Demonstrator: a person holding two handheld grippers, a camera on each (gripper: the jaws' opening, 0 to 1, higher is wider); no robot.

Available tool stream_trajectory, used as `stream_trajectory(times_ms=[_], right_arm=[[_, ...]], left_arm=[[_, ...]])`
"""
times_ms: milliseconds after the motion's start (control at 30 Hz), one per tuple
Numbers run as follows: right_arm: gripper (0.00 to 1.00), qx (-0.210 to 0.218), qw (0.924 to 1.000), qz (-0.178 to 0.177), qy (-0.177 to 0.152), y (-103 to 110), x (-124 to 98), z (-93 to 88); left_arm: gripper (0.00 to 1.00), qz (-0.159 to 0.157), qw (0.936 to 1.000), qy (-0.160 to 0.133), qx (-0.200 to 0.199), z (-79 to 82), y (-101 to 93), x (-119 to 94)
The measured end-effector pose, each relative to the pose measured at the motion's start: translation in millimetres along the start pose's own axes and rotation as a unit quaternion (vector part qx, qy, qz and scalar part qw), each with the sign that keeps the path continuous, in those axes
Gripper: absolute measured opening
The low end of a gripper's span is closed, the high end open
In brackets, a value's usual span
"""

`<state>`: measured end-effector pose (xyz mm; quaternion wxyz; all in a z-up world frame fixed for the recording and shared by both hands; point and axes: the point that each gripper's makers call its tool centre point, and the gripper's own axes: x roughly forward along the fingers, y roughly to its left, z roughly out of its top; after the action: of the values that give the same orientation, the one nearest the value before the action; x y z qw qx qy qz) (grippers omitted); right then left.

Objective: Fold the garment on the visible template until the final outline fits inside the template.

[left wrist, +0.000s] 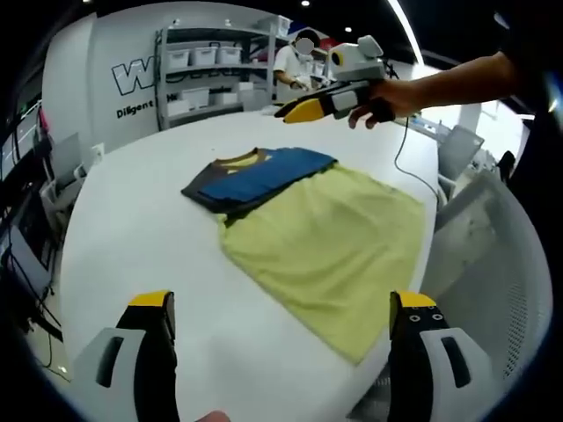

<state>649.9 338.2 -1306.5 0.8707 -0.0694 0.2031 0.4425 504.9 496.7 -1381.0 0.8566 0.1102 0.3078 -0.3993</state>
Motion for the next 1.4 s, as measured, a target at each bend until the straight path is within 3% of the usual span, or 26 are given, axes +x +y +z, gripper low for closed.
stream_trajectory(times_ms=[500,600,1100,1267,1400], right_arm=[[0.56,-0.014,0.9998,-0.004,0.011,-2,-39,-19.8],[0.57,-0.011,0.9998,-0.007,0.013,-3,-46,-29.2],[0.58,-0.006,0.9991,-0.005,0.041,11,-78,-72.1],[0.54,-0.035,0.9982,0.005,0.048,20,-92,-85.6],[0.54,-0.033,0.9978,0.005,0.058,22,-100,-95.8]], left_arm=[[0.92,-0.023,0.9994,0.007,0.026,-4.3,-10.8,6],[0.84,-0.028,0.9990,0.002,0.034,-4.1,-14.6,5],[0.79,-0.049,0.9965,0.024,0.064,-20.8,-27.6,5],[0.74,-0.067,0.9933,0.037,0.086,-28.5,-39.6,5],[0.73,-0.073,0.9925,0.039,0.089,-30.6,-43.7,5]])
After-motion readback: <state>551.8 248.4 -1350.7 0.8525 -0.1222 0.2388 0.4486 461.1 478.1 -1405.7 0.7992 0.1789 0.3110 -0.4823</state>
